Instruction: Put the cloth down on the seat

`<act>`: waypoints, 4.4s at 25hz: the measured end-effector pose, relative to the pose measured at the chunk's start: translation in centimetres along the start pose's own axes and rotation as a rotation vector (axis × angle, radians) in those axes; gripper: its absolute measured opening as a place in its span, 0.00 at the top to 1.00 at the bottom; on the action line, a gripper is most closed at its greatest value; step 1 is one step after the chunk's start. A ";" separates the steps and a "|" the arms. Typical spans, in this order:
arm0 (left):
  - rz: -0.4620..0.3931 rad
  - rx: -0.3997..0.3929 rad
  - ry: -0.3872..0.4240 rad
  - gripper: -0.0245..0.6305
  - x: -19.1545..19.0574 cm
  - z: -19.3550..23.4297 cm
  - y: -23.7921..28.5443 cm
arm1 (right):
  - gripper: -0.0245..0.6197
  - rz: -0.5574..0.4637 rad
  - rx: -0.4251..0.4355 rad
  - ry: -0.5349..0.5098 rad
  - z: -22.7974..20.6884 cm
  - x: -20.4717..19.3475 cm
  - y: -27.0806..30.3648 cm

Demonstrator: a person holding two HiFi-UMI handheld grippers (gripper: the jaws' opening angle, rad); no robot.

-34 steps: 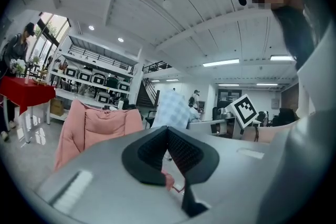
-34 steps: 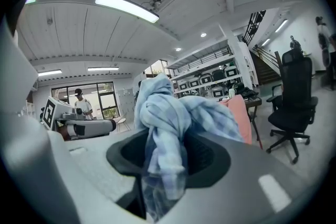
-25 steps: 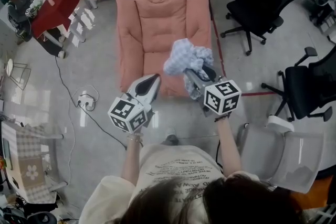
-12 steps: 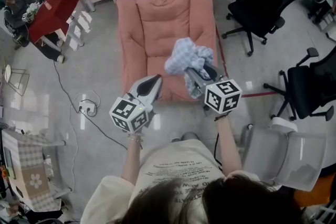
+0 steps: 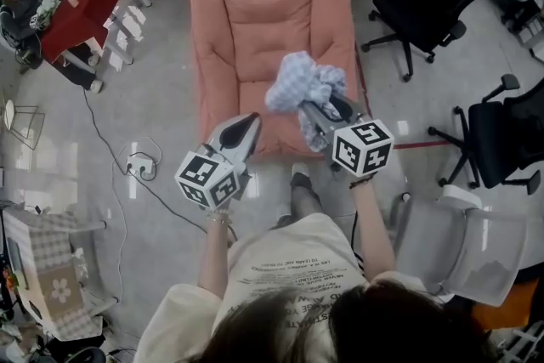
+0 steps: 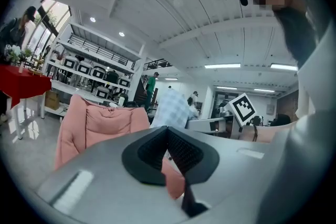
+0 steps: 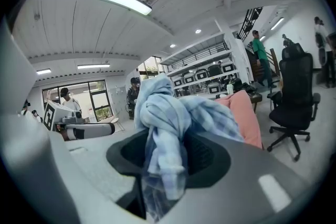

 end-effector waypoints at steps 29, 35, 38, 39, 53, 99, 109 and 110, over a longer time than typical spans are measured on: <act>0.023 0.109 -0.093 0.98 1.8 13.1 10.9 | 0.68 0.170 0.117 -0.003 -9.8 4.0 17.5; 0.026 0.131 -0.101 0.98 1.9 14.6 13.2 | 0.68 0.195 0.139 -0.013 -12.1 4.7 19.8; 0.024 0.139 -0.103 0.98 1.9 15.3 14.2 | 0.68 0.202 0.151 -0.019 -13.0 5.0 20.9; 0.023 0.143 -0.105 0.98 1.8 15.6 14.5 | 0.68 0.205 0.156 -0.022 -13.2 5.1 21.3; -0.019 0.226 -0.112 0.98 1.2 20.8 17.7 | 0.68 0.248 0.203 -0.086 -15.2 6.3 27.7; 0.247 0.200 -0.468 0.98 -13.9 32.5 22.9 | 0.68 0.760 0.158 -0.101 -18.7 -9.4 43.2; 0.256 0.208 -0.502 0.98 -14.6 33.3 23.2 | 0.68 0.830 0.098 -0.134 -18.8 -10.6 44.5; 0.255 0.203 -0.508 0.98 -14.6 33.3 23.3 | 0.67 0.837 0.091 -0.137 -18.9 -10.7 44.6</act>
Point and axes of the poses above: the fingertips, and each gripper's own axes: y forward along the fingers, z to its left, x out of its top, the point moved 10 cm from there along -y, backward along the fingers, and after that the axes turned 6 degrees about -x, right-handed, at the moved point
